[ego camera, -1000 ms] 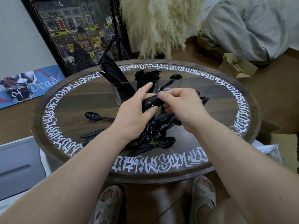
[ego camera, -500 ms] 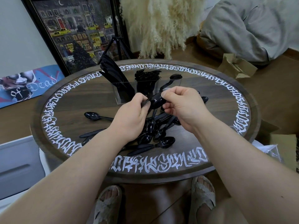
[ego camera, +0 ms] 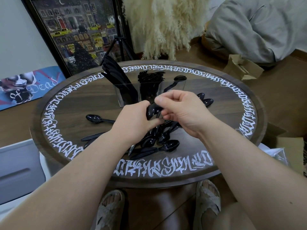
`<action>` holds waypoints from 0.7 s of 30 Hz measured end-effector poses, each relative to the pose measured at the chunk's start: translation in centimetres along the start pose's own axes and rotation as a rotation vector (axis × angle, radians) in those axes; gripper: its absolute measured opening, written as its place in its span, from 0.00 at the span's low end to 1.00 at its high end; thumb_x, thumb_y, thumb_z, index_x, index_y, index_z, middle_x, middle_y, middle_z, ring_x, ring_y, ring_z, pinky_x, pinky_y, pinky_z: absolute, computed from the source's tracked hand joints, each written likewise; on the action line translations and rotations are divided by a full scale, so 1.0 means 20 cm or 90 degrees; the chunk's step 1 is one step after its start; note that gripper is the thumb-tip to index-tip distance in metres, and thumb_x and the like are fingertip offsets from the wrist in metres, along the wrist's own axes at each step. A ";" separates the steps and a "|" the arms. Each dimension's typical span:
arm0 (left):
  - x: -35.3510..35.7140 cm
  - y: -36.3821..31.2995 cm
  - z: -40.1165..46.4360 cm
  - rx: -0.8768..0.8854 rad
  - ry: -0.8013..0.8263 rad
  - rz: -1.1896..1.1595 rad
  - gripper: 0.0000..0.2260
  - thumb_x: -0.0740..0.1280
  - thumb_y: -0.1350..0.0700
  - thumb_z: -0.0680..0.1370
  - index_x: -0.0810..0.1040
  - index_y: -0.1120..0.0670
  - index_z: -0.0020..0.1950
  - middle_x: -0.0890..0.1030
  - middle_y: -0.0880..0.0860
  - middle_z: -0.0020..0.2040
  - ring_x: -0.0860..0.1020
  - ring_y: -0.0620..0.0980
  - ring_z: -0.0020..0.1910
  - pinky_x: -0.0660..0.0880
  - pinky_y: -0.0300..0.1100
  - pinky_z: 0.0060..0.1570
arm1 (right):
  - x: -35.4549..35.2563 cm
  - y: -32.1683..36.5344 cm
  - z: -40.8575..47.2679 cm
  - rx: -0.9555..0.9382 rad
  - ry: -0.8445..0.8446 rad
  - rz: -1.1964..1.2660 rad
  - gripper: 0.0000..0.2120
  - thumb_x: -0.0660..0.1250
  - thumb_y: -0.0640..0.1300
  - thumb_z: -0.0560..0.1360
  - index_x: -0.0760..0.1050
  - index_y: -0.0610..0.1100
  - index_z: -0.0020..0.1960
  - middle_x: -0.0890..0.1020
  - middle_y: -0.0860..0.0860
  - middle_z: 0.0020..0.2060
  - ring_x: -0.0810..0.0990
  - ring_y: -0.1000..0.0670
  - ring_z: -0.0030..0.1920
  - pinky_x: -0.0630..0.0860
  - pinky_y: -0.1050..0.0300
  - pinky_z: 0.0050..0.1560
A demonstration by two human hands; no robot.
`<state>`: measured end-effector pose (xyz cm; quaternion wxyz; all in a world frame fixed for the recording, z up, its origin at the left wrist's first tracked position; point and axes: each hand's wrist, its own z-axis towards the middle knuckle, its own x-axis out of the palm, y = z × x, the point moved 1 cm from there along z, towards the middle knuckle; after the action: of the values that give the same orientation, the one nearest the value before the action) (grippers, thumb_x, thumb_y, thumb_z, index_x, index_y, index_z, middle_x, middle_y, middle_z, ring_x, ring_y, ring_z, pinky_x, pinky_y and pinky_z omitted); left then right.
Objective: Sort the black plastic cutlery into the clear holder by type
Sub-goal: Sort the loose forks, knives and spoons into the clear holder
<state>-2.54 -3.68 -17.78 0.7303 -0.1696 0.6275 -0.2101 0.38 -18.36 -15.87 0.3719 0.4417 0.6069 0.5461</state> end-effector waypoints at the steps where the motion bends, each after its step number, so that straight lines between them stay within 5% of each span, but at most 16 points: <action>1: 0.00 -0.01 0.00 0.003 -0.001 0.012 0.16 0.72 0.41 0.71 0.76 0.51 0.47 0.78 0.47 0.36 0.77 0.44 0.36 0.74 0.42 0.39 | 0.01 -0.01 0.00 -0.006 0.000 -0.038 0.04 0.72 0.40 0.73 0.79 0.41 0.46 0.79 0.48 0.35 0.77 0.54 0.32 0.76 0.62 0.35; 7: 0.00 0.01 -0.01 -0.011 -0.032 -0.032 0.12 0.73 0.46 0.72 0.76 0.48 0.50 0.76 0.41 0.37 0.75 0.38 0.39 0.67 0.28 0.39 | 0.00 -0.01 0.02 0.015 -0.076 -0.005 0.05 0.65 0.32 0.76 0.77 0.39 0.48 0.79 0.46 0.35 0.77 0.54 0.30 0.76 0.62 0.34; 10: -0.01 0.03 -0.02 -0.005 0.009 0.003 0.09 0.67 0.49 0.77 0.78 0.48 0.56 0.81 0.43 0.47 0.78 0.45 0.50 0.71 0.39 0.50 | -0.05 -0.01 0.03 0.032 -0.131 0.044 0.08 0.61 0.30 0.77 0.76 0.39 0.48 0.79 0.45 0.36 0.77 0.53 0.31 0.77 0.62 0.35; 15: -0.02 0.02 -0.03 0.026 0.067 0.019 0.12 0.58 0.53 0.82 0.75 0.49 0.62 0.81 0.48 0.52 0.76 0.50 0.53 0.70 0.43 0.51 | -0.08 -0.02 0.02 0.033 -0.139 0.021 0.06 0.63 0.34 0.78 0.78 0.40 0.46 0.79 0.47 0.34 0.77 0.53 0.31 0.77 0.63 0.35; 21: -0.03 0.02 -0.03 -0.007 0.030 -0.089 0.08 0.61 0.48 0.80 0.75 0.47 0.57 0.78 0.43 0.42 0.75 0.42 0.43 0.70 0.40 0.46 | -0.11 -0.03 0.01 -0.025 -0.179 -0.120 0.07 0.69 0.45 0.75 0.83 0.43 0.43 0.78 0.50 0.35 0.76 0.55 0.36 0.77 0.62 0.40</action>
<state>-3.18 -3.09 -17.59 0.6978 -0.2120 0.6323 -0.2615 1.28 -20.38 -16.64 0.5111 0.4477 0.5768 0.4536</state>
